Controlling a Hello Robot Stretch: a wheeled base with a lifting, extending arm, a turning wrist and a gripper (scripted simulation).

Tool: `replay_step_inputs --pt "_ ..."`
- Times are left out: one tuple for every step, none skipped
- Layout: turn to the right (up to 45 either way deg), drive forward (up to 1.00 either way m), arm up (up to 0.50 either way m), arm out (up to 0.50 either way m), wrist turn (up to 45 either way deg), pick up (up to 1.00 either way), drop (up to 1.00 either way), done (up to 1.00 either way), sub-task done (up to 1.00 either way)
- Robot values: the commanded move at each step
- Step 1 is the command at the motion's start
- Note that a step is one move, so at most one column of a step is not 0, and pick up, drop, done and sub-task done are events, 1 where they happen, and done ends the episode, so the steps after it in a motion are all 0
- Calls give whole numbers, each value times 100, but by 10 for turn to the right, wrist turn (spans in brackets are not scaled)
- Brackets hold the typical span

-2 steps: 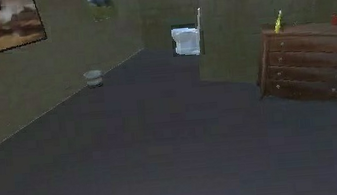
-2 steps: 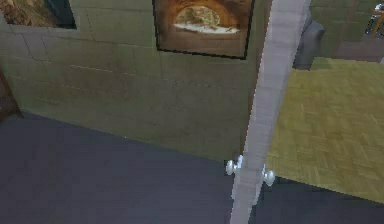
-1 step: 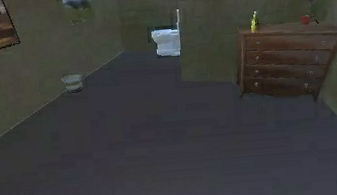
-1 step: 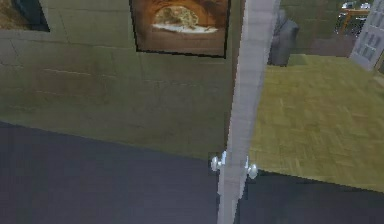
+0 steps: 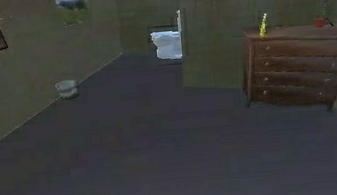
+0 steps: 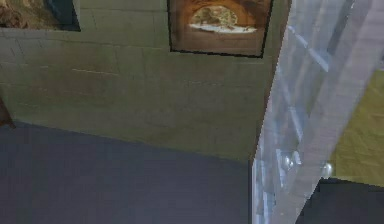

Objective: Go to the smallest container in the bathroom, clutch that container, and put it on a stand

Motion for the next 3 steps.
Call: replay_step_inputs --pt "270 0 0 0 0 0 0 0 0" --pt "0 100 0 0 0 0 0 0 0" --pt "0 55 0 0 0 0 0 0 0"
